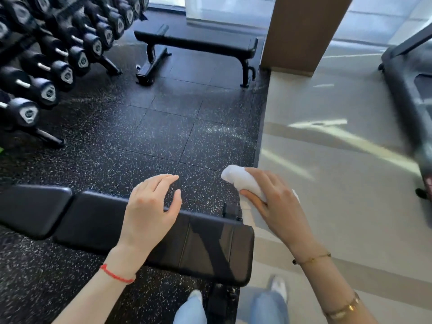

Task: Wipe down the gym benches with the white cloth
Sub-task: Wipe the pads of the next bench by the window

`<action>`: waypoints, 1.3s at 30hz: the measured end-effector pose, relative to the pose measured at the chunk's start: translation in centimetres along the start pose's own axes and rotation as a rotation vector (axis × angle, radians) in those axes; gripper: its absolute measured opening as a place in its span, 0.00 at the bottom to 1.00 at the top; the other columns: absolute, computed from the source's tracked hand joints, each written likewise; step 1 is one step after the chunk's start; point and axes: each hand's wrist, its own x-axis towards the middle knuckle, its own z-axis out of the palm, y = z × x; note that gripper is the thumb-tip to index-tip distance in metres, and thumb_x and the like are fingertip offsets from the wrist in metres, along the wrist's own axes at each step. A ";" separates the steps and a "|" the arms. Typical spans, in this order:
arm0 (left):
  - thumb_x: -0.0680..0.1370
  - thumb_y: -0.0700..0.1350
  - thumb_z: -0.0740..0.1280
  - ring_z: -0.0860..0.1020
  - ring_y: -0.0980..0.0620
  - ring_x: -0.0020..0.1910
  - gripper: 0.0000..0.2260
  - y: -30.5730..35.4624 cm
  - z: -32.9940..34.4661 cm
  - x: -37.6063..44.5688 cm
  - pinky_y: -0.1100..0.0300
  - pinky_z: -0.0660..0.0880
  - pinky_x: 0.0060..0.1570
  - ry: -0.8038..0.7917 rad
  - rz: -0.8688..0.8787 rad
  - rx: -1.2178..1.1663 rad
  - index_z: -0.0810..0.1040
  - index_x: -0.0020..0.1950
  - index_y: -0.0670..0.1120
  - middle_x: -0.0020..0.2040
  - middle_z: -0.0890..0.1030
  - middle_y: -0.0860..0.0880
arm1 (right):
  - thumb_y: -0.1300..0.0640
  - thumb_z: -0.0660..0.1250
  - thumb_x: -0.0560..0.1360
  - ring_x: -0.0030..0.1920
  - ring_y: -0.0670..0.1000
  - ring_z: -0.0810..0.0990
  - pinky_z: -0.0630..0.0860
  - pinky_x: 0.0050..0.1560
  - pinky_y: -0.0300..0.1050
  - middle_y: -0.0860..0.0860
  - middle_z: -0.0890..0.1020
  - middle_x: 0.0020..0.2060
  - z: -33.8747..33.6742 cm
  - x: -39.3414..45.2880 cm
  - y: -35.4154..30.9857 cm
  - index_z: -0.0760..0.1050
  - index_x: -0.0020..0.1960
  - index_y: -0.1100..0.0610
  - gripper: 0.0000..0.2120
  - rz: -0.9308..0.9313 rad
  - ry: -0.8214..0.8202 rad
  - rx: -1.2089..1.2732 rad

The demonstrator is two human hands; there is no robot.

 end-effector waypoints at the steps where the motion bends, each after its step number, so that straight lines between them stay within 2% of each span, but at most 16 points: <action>1: 0.78 0.49 0.61 0.79 0.50 0.59 0.16 0.8 -0.2 0.7 0.51 0.74 0.63 0.008 -0.010 -0.005 0.79 0.63 0.45 0.59 0.81 0.49 | 0.43 0.60 0.79 0.57 0.52 0.76 0.65 0.52 0.37 0.50 0.79 0.59 -0.6 0.7 0.6 0.73 0.68 0.53 0.22 -0.010 -0.005 0.014; 5: 0.78 0.49 0.61 0.80 0.49 0.56 0.16 5.2 0.4 3.0 0.51 0.75 0.61 0.042 -0.085 0.003 0.80 0.61 0.45 0.57 0.82 0.49 | 0.42 0.60 0.79 0.58 0.53 0.77 0.67 0.52 0.39 0.48 0.79 0.60 -3.4 3.7 4.8 0.73 0.68 0.52 0.22 -0.079 -0.063 0.058; 9: 0.78 0.48 0.62 0.80 0.50 0.55 0.15 11.1 1.8 5.0 0.53 0.76 0.59 0.110 -0.221 0.011 0.80 0.61 0.45 0.56 0.82 0.50 | 0.43 0.61 0.79 0.58 0.55 0.77 0.73 0.57 0.47 0.50 0.79 0.59 -7.9 7.6 9.7 0.74 0.67 0.54 0.22 -0.216 -0.158 0.056; 14: 0.79 0.50 0.60 0.80 0.50 0.55 0.16 17.0 3.9 7.7 0.51 0.77 0.58 0.193 -0.400 0.016 0.80 0.61 0.46 0.57 0.82 0.49 | 0.41 0.59 0.79 0.56 0.53 0.77 0.64 0.51 0.36 0.49 0.79 0.58 -12.8 12.8 15.1 0.74 0.67 0.53 0.22 -0.362 -0.231 0.001; 20: 0.79 0.44 0.67 0.80 0.49 0.57 0.12 19.6 6.0 9.9 0.51 0.76 0.58 0.247 -0.550 0.053 0.80 0.61 0.46 0.57 0.82 0.49 | 0.41 0.60 0.79 0.56 0.53 0.77 0.71 0.55 0.44 0.49 0.79 0.58 -13.4 18.1 18.1 0.74 0.66 0.55 0.23 -0.468 -0.288 0.012; 24: 0.78 0.44 0.68 0.80 0.48 0.57 0.12 19.8 6.5 10.9 0.49 0.77 0.59 0.271 -0.634 0.069 0.80 0.61 0.46 0.57 0.82 0.48 | 0.42 0.61 0.79 0.57 0.53 0.77 0.71 0.58 0.44 0.49 0.79 0.59 -12.0 21.4 18.1 0.74 0.66 0.55 0.22 -0.553 -0.350 0.036; 31: 0.78 0.43 0.68 0.80 0.50 0.56 0.11 17.3 7.9 14.4 0.52 0.76 0.59 0.368 -0.742 0.095 0.80 0.60 0.46 0.56 0.83 0.50 | 0.42 0.62 0.78 0.58 0.53 0.77 0.67 0.59 0.40 0.49 0.79 0.60 -8.2 28.9 15.8 0.74 0.66 0.55 0.23 -0.666 -0.437 0.066; 35: 0.78 0.44 0.68 0.79 0.50 0.56 0.12 13.4 8.2 18.2 0.51 0.76 0.58 0.429 -0.817 0.090 0.80 0.60 0.46 0.57 0.82 0.50 | 0.39 0.58 0.78 0.58 0.52 0.76 0.70 0.58 0.45 0.49 0.79 0.61 -5.1 35.6 12.1 0.73 0.67 0.55 0.26 -0.791 -0.512 0.043; 39: 0.78 0.45 0.66 0.78 0.52 0.58 0.12 8.4 7.1 22.7 0.53 0.75 0.60 0.490 -0.928 0.112 0.79 0.61 0.48 0.58 0.82 0.51 | 0.42 0.60 0.79 0.58 0.53 0.77 0.70 0.57 0.45 0.50 0.79 0.60 -1.7 43.4 6.0 0.73 0.68 0.56 0.25 -0.940 -0.586 0.032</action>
